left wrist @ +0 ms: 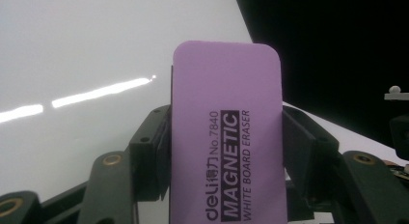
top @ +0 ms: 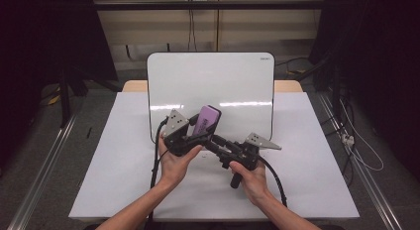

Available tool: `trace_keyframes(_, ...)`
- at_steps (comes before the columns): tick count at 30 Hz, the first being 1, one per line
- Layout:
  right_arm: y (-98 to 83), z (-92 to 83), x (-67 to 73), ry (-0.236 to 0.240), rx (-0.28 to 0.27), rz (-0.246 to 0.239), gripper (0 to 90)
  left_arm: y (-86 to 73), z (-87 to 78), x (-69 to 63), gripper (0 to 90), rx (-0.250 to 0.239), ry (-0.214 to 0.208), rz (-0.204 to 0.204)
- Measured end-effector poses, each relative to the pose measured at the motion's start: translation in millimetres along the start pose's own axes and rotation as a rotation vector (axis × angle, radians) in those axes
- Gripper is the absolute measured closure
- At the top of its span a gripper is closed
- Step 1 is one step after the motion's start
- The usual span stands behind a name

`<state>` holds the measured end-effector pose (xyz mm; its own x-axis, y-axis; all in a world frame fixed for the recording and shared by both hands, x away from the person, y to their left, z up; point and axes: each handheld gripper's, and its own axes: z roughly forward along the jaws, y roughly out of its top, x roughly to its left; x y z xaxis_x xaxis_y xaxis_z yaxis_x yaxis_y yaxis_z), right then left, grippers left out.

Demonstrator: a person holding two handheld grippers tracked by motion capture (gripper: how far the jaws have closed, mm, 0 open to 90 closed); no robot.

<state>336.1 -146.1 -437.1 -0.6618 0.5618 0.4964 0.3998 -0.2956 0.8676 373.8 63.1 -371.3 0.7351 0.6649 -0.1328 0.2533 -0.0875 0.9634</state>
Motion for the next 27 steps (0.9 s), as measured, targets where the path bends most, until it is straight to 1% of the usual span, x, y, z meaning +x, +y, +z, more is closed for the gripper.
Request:
trace_keyframes(1,0.1,-0.1,0.6,0.004,0.000,-0.003,55.2,-0.3,0.5,-0.6,41.0,0.002,0.000,0.000)
trace_keyframes(2,0.0,-0.1,1.0,0.008,0.000,-0.008,55.2,-0.5,0.7,-1.0,41.0,0.001,0.002,0.012)
trace_keyframes(3,-0.2,-0.2,1.2,0.011,0.002,-0.005,55.3,-1.1,1.1,-2.1,41.0,0.000,-0.001,0.011)
trace_keyframes(5,-0.8,-0.1,1.5,0.009,0.007,-0.016,55.8,-1.3,1.2,-3.1,41.0,0.003,-0.004,0.014)
trace_keyframes(7,-0.6,0.2,0.5,0.011,0.004,-0.005,57.7,-1.6,1.5,-3.4,41.0,0.004,-0.009,0.017)
trace_keyframes(8,-0.3,0.2,0.1,0.004,-0.002,-0.002,61.1,-1.7,1.3,-4.0,41.0,0.002,-0.004,0.021)
trace_keyframes(10,0.2,-0.3,-1.0,0.000,-0.007,0.001,62.8,-1.6,1.0,-4.1,41.0,0.000,-0.007,0.025)
trace_keyframes(11,0.4,-1.0,-0.9,-0.012,-0.011,-0.009,63.6,-1.6,0.7,-3.9,41.0,-0.002,-0.010,0.022)
trace_keyframes(13,1.1,-1.9,-0.7,-0.014,-0.017,-0.006,64.2,-1.5,0.4,-3.4,41.0,-0.010,-0.018,0.013)
trace_keyframes(14,1.5,-2.3,-0.6,-0.018,-0.018,-0.009,64.5,-1.4,0.3,-3.4,41.0,-0.012,-0.021,0.015)
trace_keyframes(16,2.0,-3.0,-0.4,-0.020,-0.017,-0.020,64.9,-1.4,-0.1,-3.7,40.9,-0.006,-0.020,0.020)
trace_keyframes(17,2.1,-3.5,-0.3,-0.024,-0.013,-0.034,65.4,-1.8,0.5,-3.5,40.9,-0.002,-0.021,0.020)
trace_keyframes(19,2.4,-4.6,-0.4,-0.039,0.001,-0.058,66.1,-2.8,2.3,-2.1,40.6,0.009,-0.033,0.010)
trace_keyframes(20,2.5,-5.4,-0.6,-0.047,0.009,-0.066,66.5,-3.4,2.8,-1.5,39.9,0.014,-0.032,0.012)
trace_keyframes(21,2.7,-6.0,-0.5,-0.052,0.021,-0.080,66.7,-3.8,3.3,-1.2,38.2,0.015,-0.026,0.021)
trace_keyframes(23,3.0,-7.5,-0.4,-0.055,0.033,-0.097,67.0,-3.8,3.5,-1.1,30.3,0.019,-0.013,0.034)
trace_keyframes(25,3.7,-10.2,-0.8,-0.072,0.048,-0.124,67.1,-3.4,2.5,-0.9,24.5,0.021,-0.001,0.045)
trace_keyframes(27,4.5,-12.4,-1.4,-0.076,0.061,-0.146,67.3,-3.7,2.6,-0.8,21.5,0.030,-0.009,0.053)
